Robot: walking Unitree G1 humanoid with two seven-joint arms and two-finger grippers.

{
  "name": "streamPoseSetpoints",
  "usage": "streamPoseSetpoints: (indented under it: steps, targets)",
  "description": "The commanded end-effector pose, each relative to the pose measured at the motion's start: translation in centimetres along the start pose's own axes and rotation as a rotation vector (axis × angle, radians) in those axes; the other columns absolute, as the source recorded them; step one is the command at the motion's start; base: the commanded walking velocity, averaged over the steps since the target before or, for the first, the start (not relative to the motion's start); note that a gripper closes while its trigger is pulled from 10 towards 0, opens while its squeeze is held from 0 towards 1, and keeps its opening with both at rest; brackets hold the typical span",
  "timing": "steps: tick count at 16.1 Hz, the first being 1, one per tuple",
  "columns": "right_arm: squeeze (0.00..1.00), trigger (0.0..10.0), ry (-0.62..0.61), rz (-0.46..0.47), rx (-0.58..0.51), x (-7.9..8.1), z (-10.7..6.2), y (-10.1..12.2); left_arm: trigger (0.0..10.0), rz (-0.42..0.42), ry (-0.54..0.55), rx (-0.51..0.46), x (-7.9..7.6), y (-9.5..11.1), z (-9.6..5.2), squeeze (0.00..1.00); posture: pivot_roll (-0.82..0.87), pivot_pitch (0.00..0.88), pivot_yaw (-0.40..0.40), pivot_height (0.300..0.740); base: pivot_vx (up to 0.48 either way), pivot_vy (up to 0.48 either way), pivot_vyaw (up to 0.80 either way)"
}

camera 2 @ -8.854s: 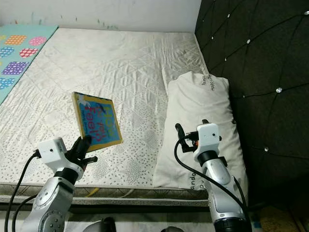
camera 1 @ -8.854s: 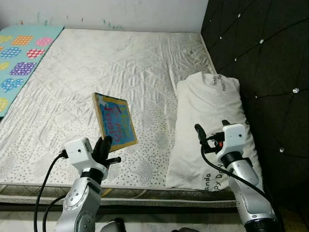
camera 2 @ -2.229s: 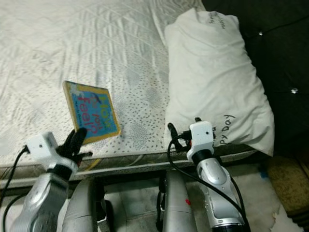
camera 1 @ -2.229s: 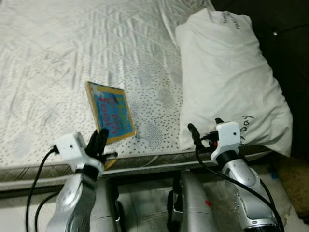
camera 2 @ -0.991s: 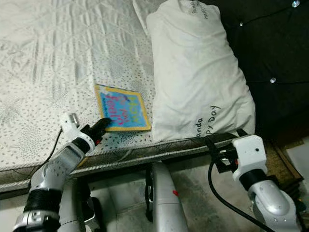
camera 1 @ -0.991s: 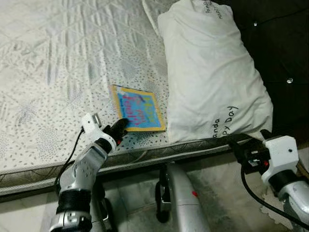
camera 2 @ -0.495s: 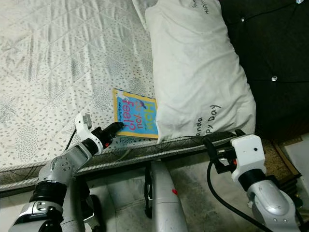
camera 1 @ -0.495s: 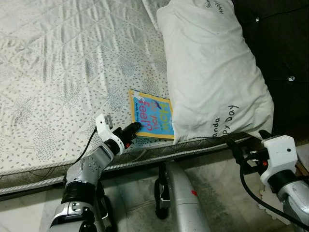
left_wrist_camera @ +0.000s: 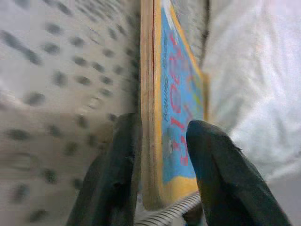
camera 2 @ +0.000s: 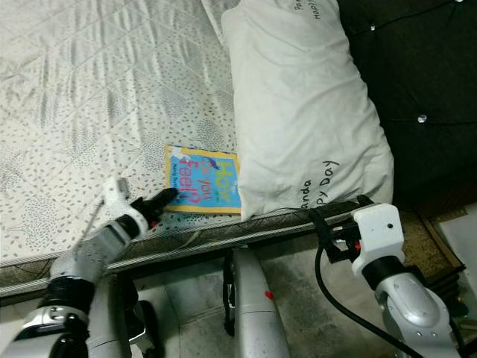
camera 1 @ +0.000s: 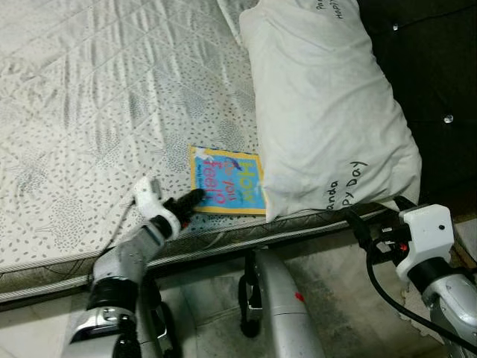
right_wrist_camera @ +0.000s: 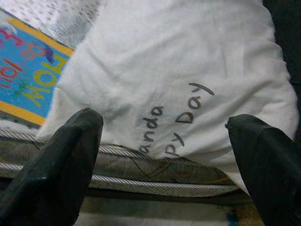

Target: Clean up the room

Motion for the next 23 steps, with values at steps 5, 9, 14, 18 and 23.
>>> streamPoseSetpoints:
  steps: [5,9,14,18,23]
  targets:
    - [0.0,10.0,0.102,0.09,0.032,0.7,0.1,-0.4,10.0,0.07,0.103,0.032,1.9,-0.4,-0.3,1.0,-0.34,0.333,-0.141,0.606,0.0,0.0,0.0]
    - [0.0,10.0,0.137,0.126,0.026,1.0,0.6,-0.3,10.0,0.146,0.174,-0.062,2.4,0.5,-0.8,1.0,-0.31,0.311,-0.126,0.606,0.0,0.0,0.0]
    - [0.0,10.0,0.178,0.208,-0.026,2.7,2.7,0.1,10.0,0.229,0.203,-0.214,-0.1,-0.6,-4.9,1.0,-0.22,0.263,-0.074,0.606,0.0,0.0,0.0]
    - [0.0,10.0,0.143,0.284,-0.049,3.7,4.5,-0.3,10.0,0.258,0.314,-0.334,-0.5,-0.3,-9.8,1.0,-0.15,0.214,-0.032,0.606,0.0,0.0,0.0]
    - [0.0,10.0,-0.017,0.338,0.009,4.5,7.6,-1.3,10.0,0.376,0.226,-0.345,-3.0,-0.8,-10.6,1.0,-0.12,0.145,0.011,0.606,0.0,0.0,0.0]
Point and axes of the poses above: a point about 5 cm out from each wrist's last joint towards the gripper, its own z axis pointing out of the wrist towards the gripper, its own y axis along the axis of the wrist's last joint, x = y × z, the point moved 2 cm from there along z, pointing out of the wrist towards the gripper, and after that the axes turned 1 degree about z, right-handed, at the moved point
